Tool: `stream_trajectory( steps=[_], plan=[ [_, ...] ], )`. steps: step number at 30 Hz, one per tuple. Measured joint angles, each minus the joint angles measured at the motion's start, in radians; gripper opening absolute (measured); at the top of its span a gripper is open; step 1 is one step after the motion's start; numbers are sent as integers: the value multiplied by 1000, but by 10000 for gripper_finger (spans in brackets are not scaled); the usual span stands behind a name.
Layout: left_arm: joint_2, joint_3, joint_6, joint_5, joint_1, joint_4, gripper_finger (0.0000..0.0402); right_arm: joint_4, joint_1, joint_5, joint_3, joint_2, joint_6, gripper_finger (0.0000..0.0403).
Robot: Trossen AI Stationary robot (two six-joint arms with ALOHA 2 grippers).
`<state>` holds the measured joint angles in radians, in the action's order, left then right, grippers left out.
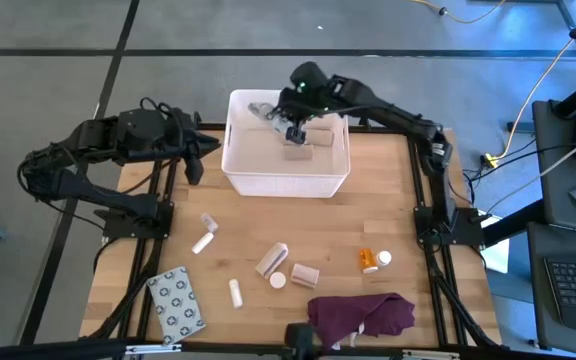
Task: Pick & place medical supplies in basket/bin
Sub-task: Put the top white mailer bag into the white bin
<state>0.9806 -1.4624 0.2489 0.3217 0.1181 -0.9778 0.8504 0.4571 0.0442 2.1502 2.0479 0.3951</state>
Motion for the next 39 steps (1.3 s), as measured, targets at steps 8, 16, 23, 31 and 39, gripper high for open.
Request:
stream_trajectory(
  steps=[8,16,23,31,39],
  plan=[
    [1,0,21,0,0,-38,48,-25,-18,-114,1,134,105,0],
    [1,0,26,0,0,-59,50,-40,-20,-224,1,224,82,0],
    [1,0,26,0,0,-79,49,-47,-55,-170,2,282,55,0],
    [1,0,30,0,0,-78,50,-86,-85,-126,-2,343,56,4],
    [1,0,56,0,0,-81,62,-99,-84,-147,0,337,58,55]
  ],
)
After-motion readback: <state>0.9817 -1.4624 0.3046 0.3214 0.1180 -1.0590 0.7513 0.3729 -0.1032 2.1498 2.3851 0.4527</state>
